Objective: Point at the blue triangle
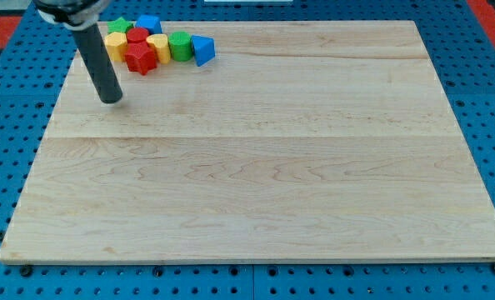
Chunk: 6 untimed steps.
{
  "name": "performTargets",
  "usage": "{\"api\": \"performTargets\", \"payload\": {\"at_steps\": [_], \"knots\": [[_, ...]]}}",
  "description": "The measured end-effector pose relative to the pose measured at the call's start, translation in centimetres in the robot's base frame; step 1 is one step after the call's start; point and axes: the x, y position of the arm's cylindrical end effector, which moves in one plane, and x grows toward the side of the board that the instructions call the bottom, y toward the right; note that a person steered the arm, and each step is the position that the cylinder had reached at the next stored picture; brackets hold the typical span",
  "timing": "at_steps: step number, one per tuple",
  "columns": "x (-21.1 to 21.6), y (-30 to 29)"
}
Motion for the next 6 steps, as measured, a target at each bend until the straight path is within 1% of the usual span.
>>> {"api": "performTargets", "payload": {"at_steps": [1,2,3,4,5,6], "knots": [[0.1,3.9],[0.2,4.6],[1.3,5.8],[0.1,13.0],[-7.4,19.0],[-13.8,18.3]]}}
